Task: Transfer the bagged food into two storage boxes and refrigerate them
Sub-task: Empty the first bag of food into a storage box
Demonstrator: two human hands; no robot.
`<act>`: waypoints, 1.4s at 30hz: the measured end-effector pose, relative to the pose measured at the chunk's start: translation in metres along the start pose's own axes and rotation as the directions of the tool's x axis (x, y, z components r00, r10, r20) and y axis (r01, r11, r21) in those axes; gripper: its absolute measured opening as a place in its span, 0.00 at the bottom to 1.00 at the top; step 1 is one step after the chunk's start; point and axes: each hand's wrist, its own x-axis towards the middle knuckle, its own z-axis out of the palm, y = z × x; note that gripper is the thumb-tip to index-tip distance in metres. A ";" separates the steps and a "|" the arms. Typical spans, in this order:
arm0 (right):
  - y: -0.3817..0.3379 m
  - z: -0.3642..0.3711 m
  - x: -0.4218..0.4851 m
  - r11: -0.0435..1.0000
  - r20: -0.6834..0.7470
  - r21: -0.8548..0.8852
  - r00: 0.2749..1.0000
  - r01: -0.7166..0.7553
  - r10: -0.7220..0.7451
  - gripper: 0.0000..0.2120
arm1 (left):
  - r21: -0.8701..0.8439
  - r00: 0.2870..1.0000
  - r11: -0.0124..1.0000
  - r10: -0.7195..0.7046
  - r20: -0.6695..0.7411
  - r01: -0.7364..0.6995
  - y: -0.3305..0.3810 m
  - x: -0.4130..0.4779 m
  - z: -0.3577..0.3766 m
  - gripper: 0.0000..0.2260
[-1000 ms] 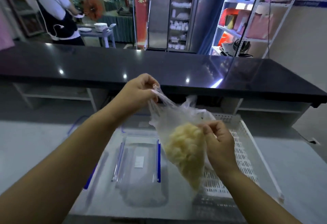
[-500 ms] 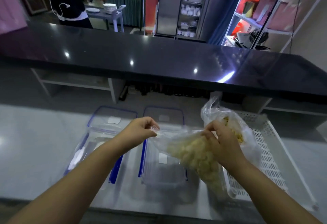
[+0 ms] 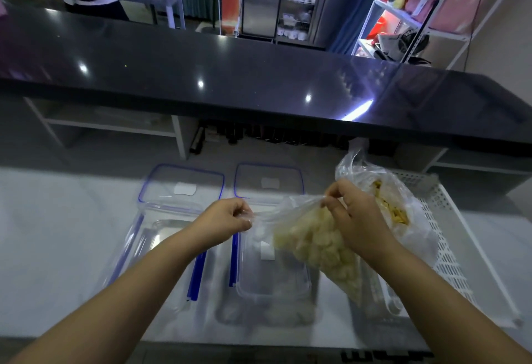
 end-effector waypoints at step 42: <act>0.023 0.021 -0.016 0.976 -0.129 0.136 0.973 -0.172 0.190 0.06 | 0.285 0.932 0.928 0.303 -0.200 -0.241 0.026 -0.001 0.040 0.07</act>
